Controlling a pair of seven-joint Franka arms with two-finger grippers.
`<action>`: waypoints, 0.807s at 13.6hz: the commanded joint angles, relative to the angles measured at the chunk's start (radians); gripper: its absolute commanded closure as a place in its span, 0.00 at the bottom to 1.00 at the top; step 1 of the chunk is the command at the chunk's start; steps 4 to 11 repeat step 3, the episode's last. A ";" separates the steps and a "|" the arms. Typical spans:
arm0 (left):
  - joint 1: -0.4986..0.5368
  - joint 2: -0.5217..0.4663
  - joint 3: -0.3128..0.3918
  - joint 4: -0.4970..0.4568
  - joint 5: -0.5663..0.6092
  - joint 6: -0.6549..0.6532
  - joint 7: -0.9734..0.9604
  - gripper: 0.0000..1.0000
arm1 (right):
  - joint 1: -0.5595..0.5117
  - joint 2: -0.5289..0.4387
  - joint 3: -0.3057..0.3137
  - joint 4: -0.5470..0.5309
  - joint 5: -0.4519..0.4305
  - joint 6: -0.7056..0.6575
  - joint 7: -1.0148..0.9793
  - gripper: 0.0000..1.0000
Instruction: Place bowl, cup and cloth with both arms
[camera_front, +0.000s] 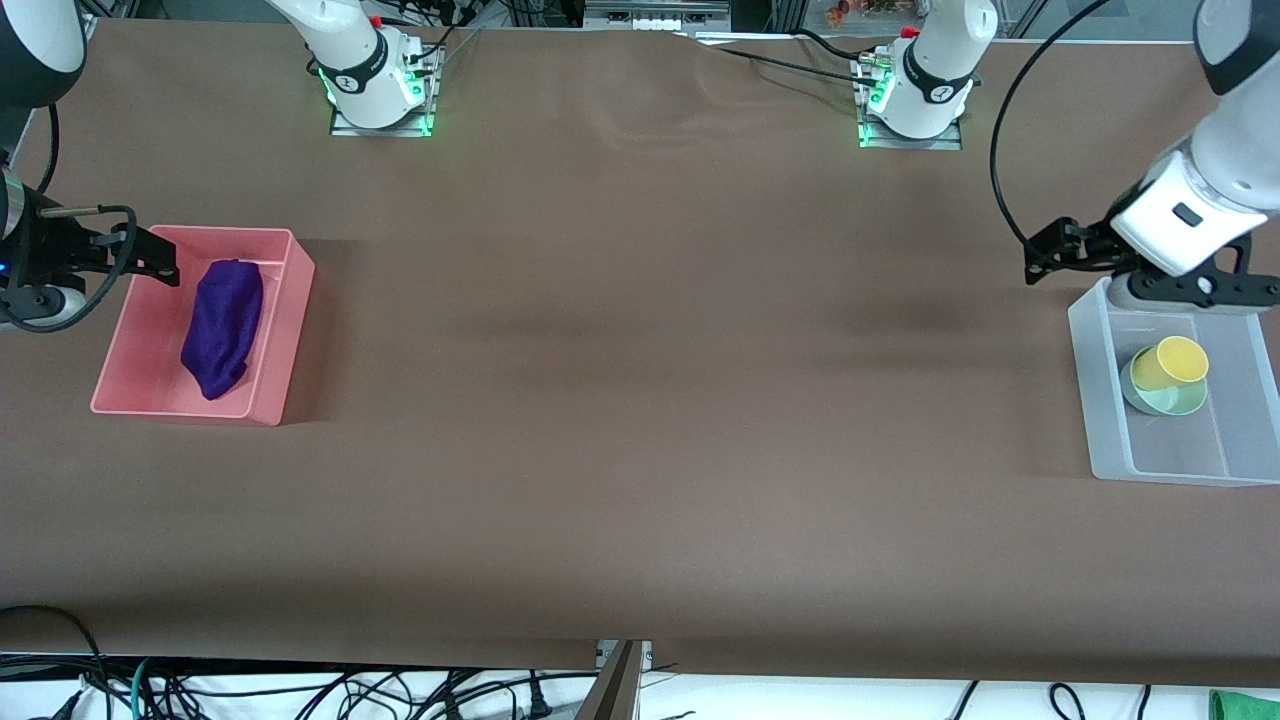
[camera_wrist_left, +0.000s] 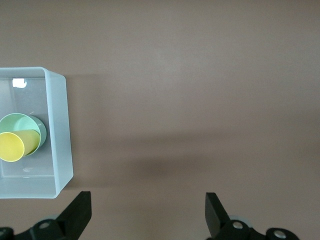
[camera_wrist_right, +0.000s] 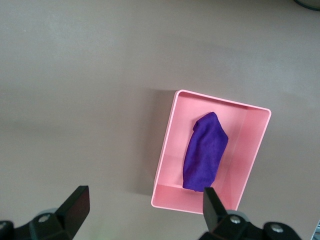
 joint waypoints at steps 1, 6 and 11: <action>-0.006 -0.045 0.024 -0.064 -0.013 0.032 0.041 0.00 | 0.000 0.009 0.005 0.028 -0.009 -0.019 0.014 0.00; -0.007 -0.045 0.035 -0.064 -0.022 0.032 0.040 0.00 | 0.000 0.009 0.005 0.028 -0.009 -0.019 0.016 0.00; -0.007 -0.045 0.035 -0.064 -0.022 0.032 0.040 0.00 | 0.000 0.009 0.005 0.028 -0.009 -0.019 0.016 0.00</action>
